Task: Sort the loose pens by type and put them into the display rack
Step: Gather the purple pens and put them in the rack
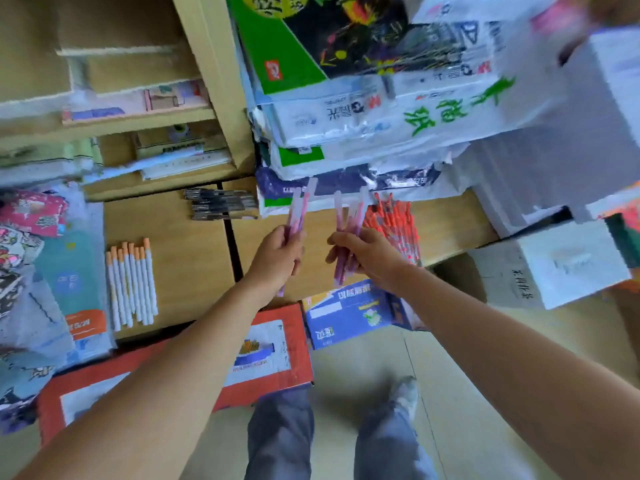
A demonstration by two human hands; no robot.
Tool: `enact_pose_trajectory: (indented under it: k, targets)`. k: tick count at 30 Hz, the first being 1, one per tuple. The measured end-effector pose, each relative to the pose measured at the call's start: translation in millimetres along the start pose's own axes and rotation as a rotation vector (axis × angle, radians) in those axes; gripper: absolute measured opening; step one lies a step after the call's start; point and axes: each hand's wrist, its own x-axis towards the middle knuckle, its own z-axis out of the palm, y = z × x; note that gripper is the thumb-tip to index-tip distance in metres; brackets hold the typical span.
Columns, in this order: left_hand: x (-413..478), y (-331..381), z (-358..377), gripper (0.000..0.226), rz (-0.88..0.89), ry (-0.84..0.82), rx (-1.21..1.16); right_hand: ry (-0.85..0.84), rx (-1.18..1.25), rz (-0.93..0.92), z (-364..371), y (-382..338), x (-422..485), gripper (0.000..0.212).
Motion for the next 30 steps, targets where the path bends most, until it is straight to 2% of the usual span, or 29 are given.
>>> enact_pose_trajectory:
  k: [4, 9, 16, 22, 28, 30]
  targets:
    - [-12.7, 28.8, 79.9, 0.021, 0.051, -0.069, 0.031, 0.067, 0.084, -0.026, -73.6, 0.4, -45.1, 0.02]
    - [-33.9, 58.1, 202.4, 0.029, 0.111, -0.099, 0.046, 0.2, 0.096, -0.06, -180.1, 9.8, -94.2, 0.016]
    - [-35.5, 84.8, 359.1, 0.016, 0.104, -0.134, 0.028, 0.279, 0.263, -0.153, -316.7, 20.9, -145.0, 0.022]
    - [-17.4, 117.7, 442.8, 0.02, 0.113, -0.219, 0.053, 0.426, 0.33, -0.139, -408.9, 30.4, -150.7, 0.024]
    - [31.3, 154.7, 508.9, 0.029, 0.189, -0.216, 0.201, 0.489, 0.362, -0.155, -494.9, 6.3, -137.6, 0.025]
    - [48.9, 170.1, 532.0, 0.028, 0.213, -0.215, 0.186, 0.506, 0.379, -0.175, -524.9, -4.7, -128.4, 0.024]
